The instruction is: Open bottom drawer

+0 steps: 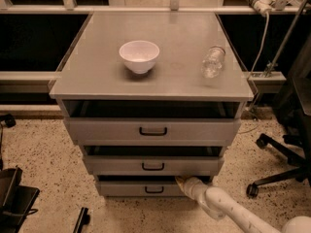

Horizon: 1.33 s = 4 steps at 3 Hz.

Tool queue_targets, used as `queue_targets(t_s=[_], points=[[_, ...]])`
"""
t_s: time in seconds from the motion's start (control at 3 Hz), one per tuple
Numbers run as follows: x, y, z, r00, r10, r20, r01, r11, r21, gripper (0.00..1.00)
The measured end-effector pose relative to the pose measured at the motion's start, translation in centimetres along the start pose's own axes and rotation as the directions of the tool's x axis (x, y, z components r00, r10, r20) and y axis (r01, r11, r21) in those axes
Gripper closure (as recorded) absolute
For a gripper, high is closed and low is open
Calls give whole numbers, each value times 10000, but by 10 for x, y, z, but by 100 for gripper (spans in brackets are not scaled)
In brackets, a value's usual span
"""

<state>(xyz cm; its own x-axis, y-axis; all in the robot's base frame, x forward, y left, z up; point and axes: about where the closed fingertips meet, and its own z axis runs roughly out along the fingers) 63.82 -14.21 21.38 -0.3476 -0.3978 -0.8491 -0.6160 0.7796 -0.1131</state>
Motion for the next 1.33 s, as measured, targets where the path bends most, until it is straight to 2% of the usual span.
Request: queue_targets(t_s=[0.33, 0.67, 1.0, 1.33], points=[[5, 7, -6, 9994, 256, -250, -254, 9996, 102, 100], [5, 7, -6, 9994, 256, -251, -254, 9996, 101, 100], [15, 14, -12, 9976, 314, -623, -321, 9994, -93, 100], [12, 14, -14, 9976, 315, -624, -321, 9994, -93, 100]])
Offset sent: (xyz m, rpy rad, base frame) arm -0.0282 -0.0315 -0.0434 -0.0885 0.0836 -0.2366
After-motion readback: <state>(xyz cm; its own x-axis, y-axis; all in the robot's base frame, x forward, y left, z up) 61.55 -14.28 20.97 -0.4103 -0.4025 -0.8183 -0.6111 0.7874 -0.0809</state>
